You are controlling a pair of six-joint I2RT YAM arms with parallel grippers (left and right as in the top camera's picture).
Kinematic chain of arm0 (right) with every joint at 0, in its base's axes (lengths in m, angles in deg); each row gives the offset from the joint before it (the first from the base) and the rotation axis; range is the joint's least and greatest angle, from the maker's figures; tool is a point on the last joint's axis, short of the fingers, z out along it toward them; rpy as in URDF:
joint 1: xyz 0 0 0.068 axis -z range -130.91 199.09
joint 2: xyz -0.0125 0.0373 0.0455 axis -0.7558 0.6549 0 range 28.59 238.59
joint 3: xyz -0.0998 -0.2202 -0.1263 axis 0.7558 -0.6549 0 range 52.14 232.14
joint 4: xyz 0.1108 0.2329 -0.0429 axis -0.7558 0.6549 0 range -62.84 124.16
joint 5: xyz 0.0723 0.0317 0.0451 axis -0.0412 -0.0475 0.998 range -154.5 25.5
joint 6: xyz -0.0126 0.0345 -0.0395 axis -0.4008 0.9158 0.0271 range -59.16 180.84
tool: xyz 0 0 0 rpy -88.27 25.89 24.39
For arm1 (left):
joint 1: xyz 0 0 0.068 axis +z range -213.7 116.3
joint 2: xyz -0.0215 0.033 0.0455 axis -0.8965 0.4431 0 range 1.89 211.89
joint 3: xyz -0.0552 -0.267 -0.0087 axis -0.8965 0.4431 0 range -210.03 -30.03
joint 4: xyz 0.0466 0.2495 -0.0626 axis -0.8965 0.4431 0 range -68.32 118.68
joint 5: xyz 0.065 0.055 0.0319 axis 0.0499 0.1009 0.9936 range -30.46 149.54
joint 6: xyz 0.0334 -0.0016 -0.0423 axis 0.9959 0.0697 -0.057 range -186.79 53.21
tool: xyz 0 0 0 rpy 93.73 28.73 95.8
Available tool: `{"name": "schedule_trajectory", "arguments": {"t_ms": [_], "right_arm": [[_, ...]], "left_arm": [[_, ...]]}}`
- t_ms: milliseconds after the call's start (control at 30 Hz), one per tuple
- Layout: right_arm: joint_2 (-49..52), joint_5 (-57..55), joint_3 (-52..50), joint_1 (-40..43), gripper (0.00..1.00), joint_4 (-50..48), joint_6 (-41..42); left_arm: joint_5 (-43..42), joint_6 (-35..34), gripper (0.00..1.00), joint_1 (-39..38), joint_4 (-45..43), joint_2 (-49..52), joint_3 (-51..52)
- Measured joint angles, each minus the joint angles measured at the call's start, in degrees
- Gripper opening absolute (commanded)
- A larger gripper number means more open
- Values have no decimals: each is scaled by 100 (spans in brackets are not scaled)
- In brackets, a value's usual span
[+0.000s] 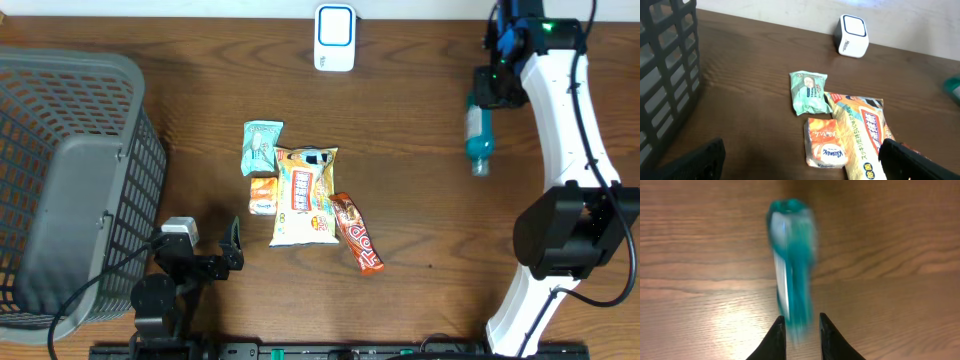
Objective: Scan the item barcode
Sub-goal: 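Move the bottle to the table's right edge and set it down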
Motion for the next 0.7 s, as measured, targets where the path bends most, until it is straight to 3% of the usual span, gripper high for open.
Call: {"name": "schedule_trajectory", "arguments": {"t_ms": [633,700], "right_arm": [[0,243,-468,155,1,-393,7],[0,238,-496,197,16,-439,7]], "left_arm": [[0,0,98,0,-2,0,0],[0,0,98,0,-2,0,0]]}}
